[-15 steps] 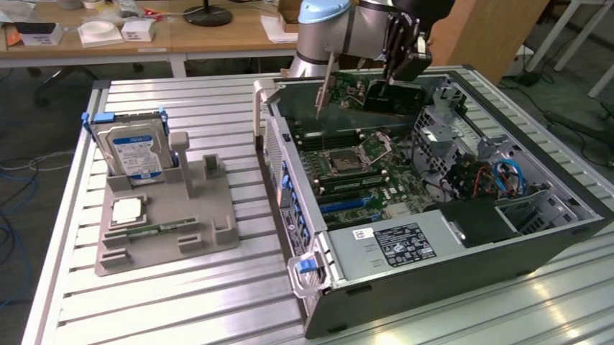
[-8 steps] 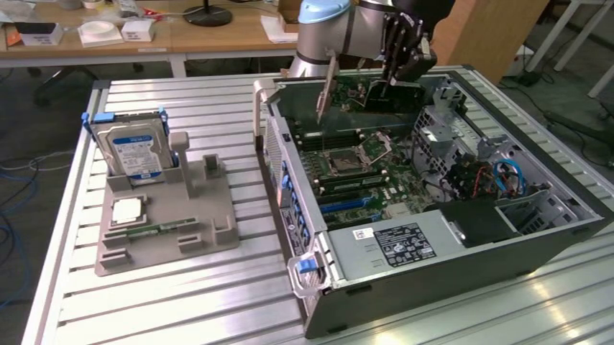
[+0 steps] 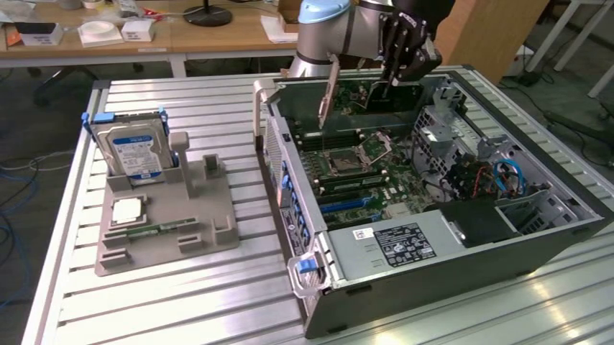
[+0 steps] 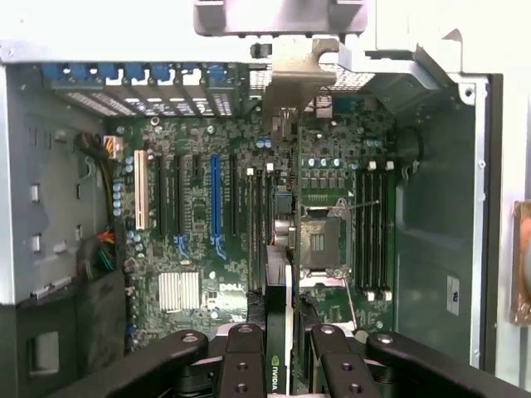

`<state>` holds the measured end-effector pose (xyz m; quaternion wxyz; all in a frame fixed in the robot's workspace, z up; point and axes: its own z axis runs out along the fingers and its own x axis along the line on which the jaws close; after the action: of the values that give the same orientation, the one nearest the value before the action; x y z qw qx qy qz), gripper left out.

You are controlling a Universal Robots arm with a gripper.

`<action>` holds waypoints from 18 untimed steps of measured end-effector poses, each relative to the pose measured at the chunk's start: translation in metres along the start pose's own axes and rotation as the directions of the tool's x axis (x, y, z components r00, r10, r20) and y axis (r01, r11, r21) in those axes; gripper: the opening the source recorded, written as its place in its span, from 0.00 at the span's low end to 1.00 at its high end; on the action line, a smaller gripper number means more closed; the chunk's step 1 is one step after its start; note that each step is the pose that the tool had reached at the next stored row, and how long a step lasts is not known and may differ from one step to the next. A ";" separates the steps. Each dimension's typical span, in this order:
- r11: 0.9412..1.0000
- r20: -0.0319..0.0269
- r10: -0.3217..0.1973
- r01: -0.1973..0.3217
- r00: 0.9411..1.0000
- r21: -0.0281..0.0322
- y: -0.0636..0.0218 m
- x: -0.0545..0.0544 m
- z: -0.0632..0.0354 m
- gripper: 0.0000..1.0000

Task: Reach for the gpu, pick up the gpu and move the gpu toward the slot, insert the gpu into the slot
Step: 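Insert the gpu into the slot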

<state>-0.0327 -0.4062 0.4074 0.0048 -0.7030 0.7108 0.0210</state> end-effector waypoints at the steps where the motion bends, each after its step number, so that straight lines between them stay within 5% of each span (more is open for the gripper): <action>1: 1.000 0.000 -0.015 0.015 1.000 0.000 0.0000 0.000 0.0001 0.26; 5: 0.997 -0.001 -0.072 0.072 0.997 0.002 0.0000 0.000 0.0002 0.26; 13: 0.996 -0.002 -0.094 0.094 0.996 0.003 0.0000 0.000 0.0002 0.26; 15: 0.995 -0.002 -0.099 0.099 0.995 0.011 0.0001 0.000 0.0002 0.26; 18: 0.994 -0.004 -0.102 0.102 0.995 0.032 0.0000 0.000 0.0003 0.26</action>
<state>-0.0327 -0.4061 0.4071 0.0164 -0.7382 0.6743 0.0083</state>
